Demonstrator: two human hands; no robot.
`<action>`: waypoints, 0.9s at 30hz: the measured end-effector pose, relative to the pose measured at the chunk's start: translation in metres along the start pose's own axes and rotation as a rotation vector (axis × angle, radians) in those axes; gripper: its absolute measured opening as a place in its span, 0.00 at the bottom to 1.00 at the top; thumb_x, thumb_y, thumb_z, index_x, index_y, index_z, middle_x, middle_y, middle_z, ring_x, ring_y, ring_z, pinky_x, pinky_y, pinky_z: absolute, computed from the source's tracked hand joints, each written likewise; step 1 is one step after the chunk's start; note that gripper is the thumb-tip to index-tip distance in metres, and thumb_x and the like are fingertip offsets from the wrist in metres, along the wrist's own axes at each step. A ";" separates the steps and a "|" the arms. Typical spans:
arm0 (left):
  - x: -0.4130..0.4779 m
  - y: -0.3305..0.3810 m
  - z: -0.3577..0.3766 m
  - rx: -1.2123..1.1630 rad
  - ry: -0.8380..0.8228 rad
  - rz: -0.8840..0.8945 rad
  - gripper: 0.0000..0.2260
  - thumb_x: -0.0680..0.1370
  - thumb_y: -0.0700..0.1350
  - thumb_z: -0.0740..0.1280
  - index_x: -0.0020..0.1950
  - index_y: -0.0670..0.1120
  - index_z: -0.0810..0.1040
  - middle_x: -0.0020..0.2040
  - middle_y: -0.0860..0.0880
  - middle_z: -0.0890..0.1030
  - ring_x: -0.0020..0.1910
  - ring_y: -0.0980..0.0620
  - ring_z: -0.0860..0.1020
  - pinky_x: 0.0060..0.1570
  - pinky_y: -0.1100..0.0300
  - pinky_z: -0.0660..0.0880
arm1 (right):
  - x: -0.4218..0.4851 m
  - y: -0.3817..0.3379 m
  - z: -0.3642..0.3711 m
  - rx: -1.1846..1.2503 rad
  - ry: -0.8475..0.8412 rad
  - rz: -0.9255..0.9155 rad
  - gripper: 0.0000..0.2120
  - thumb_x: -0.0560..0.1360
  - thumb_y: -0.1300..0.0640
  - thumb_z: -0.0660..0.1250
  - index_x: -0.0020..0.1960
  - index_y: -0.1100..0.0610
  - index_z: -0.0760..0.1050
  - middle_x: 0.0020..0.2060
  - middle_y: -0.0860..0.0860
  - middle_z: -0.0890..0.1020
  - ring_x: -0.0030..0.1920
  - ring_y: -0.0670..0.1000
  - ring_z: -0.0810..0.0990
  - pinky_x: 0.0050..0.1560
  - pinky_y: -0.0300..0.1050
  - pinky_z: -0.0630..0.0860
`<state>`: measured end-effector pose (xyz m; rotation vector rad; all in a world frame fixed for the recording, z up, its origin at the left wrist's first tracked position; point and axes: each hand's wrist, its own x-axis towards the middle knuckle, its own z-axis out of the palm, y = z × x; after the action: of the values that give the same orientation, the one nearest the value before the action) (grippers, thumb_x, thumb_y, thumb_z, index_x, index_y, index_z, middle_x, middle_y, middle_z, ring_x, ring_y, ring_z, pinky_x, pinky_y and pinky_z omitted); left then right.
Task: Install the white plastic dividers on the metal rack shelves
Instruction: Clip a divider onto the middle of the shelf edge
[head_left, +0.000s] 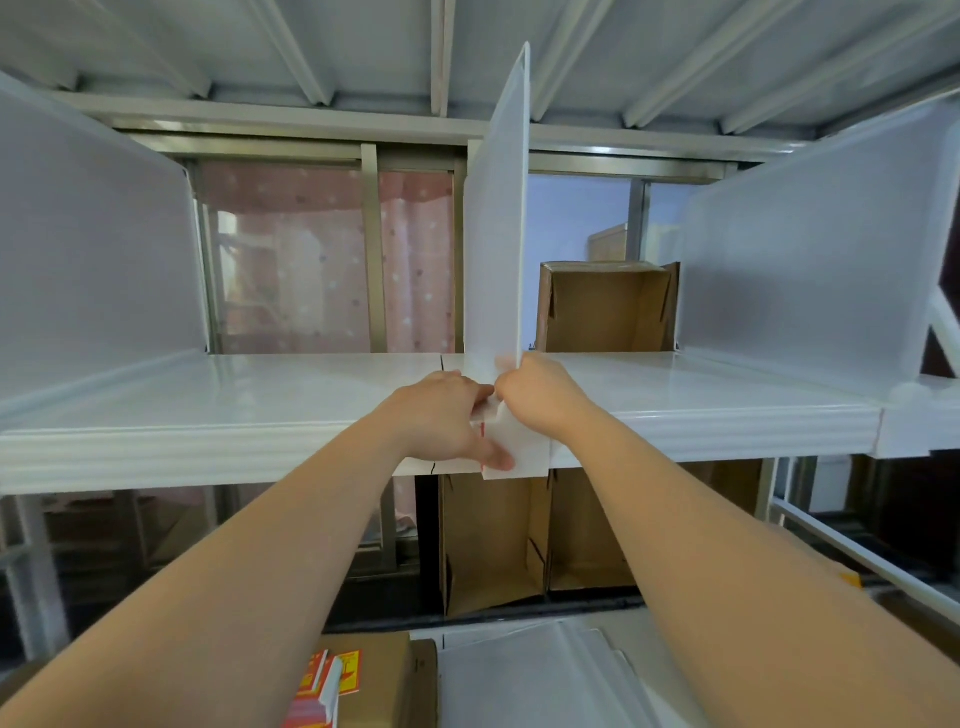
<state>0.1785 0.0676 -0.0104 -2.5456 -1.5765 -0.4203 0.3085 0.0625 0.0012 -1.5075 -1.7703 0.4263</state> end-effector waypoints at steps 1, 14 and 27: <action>0.000 0.000 0.000 0.007 0.002 -0.003 0.34 0.66 0.65 0.70 0.68 0.51 0.69 0.60 0.51 0.74 0.58 0.51 0.71 0.56 0.53 0.72 | -0.001 -0.001 0.000 -0.003 0.004 -0.003 0.05 0.74 0.62 0.59 0.49 0.60 0.68 0.44 0.55 0.74 0.46 0.56 0.75 0.45 0.49 0.71; -0.002 0.000 0.001 0.052 0.023 -0.021 0.36 0.65 0.68 0.68 0.67 0.52 0.70 0.53 0.54 0.77 0.51 0.51 0.73 0.50 0.54 0.74 | -0.007 0.004 0.002 -0.110 0.077 -0.077 0.27 0.78 0.36 0.44 0.39 0.55 0.69 0.37 0.50 0.73 0.45 0.53 0.74 0.46 0.48 0.68; -0.002 0.003 -0.003 0.017 -0.033 -0.016 0.27 0.67 0.64 0.70 0.61 0.51 0.74 0.55 0.51 0.77 0.53 0.49 0.74 0.52 0.52 0.73 | -0.008 -0.003 -0.002 -0.047 0.021 -0.028 0.11 0.76 0.64 0.54 0.35 0.58 0.62 0.32 0.53 0.68 0.33 0.51 0.67 0.30 0.43 0.61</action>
<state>0.1794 0.0634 -0.0078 -2.5419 -1.6058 -0.3675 0.3081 0.0541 0.0015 -1.5128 -1.7947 0.3558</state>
